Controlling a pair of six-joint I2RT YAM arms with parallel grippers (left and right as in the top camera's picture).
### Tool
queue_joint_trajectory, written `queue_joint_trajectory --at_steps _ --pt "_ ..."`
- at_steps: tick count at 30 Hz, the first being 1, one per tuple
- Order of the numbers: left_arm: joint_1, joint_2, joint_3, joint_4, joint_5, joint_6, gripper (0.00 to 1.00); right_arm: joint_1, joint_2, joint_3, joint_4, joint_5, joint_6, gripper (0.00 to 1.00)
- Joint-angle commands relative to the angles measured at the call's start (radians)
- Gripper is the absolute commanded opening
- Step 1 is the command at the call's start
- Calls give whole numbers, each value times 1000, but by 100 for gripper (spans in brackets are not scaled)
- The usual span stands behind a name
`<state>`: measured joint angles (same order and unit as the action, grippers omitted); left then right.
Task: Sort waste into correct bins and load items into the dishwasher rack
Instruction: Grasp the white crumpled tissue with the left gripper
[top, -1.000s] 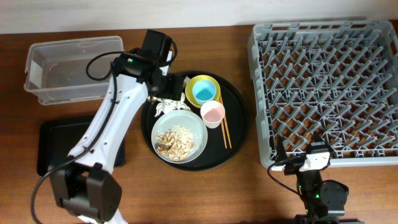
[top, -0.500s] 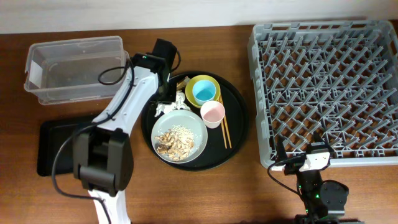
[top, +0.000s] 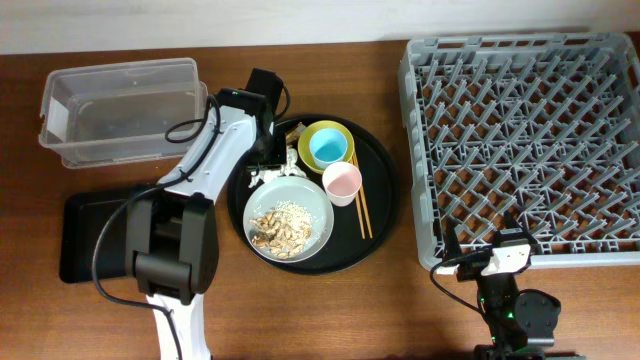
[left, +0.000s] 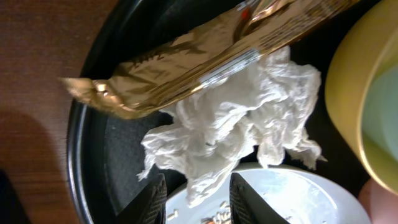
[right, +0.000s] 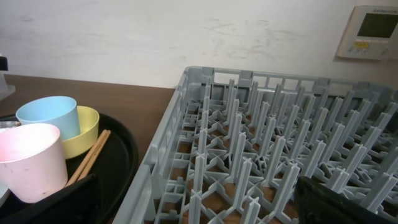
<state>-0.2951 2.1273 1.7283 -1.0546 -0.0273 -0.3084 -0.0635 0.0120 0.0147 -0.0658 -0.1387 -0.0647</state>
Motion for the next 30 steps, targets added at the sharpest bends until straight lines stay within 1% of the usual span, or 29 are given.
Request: queue_joint_trajectory --at_steps 1,9,11,13,16,19,21,27,30 --pt "3 23 5 11 32 -13 33 6 -6 -9 0 5 -6 98" --pt "4 62 2 11 32 -13 33 6 -6 -9 0 5 -6 98" --pt "3 73 1 11 31 -13 31 6 -6 -9 0 5 -6 98" --pt "4 74 1 11 31 -13 25 6 -6 -9 0 5 -6 98" --pt "4 73 3 10 32 -13 8 6 -6 -9 0 5 -6 98" --pt "4 72 11 -11 32 -13 1 6 -6 -9 0 5 -6 98" --pt "4 71 40 -56 32 -13 1 6 -6 -9 0 5 -6 98" --pt "4 71 200 -287 29 -13 1 6 -6 -9 0 5 -6 98" --pt "5 71 268 -365 28 -13 1 6 -6 -9 0 5 -6 98"
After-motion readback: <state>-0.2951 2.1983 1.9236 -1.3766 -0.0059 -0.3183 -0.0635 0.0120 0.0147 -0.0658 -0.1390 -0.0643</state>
